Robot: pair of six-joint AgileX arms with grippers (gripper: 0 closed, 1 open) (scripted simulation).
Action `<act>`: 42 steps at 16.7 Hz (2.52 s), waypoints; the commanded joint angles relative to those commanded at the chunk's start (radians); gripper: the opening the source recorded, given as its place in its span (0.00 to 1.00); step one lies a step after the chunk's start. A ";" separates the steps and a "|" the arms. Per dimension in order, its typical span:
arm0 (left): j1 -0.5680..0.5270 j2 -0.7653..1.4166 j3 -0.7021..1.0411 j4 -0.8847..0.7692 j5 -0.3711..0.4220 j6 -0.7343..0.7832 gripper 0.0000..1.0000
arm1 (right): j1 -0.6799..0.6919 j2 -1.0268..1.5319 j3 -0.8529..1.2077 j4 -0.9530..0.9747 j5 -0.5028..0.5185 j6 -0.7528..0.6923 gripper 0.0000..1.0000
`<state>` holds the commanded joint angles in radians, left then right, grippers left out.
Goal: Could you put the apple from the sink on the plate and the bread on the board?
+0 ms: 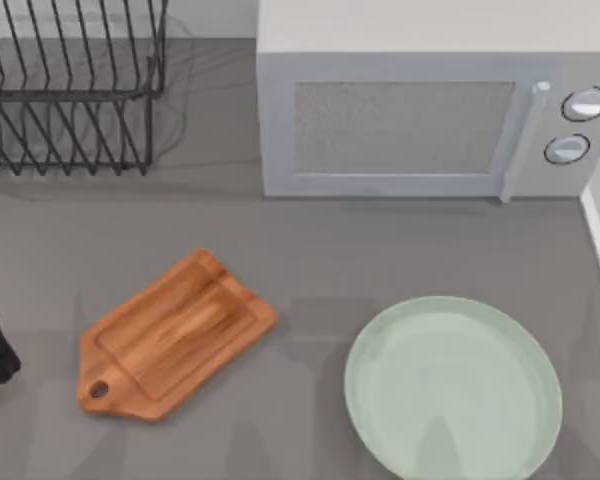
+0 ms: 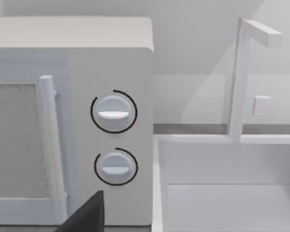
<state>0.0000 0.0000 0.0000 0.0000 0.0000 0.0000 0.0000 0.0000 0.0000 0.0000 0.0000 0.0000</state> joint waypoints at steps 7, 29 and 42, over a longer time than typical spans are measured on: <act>0.000 0.000 0.000 0.000 0.000 0.000 1.00 | 0.000 0.000 0.000 0.000 0.000 0.000 1.00; 0.000 0.000 0.000 0.000 0.000 0.000 1.00 | -0.025 0.156 0.149 -0.097 0.000 -0.024 1.00; 0.000 0.000 0.000 0.000 0.000 0.000 1.00 | -0.196 1.444 1.175 -0.745 0.002 -0.183 1.00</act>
<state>0.0000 0.0000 0.0000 0.0000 0.0000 0.0000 -0.1962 1.4442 1.1747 -0.7448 0.0022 -0.1832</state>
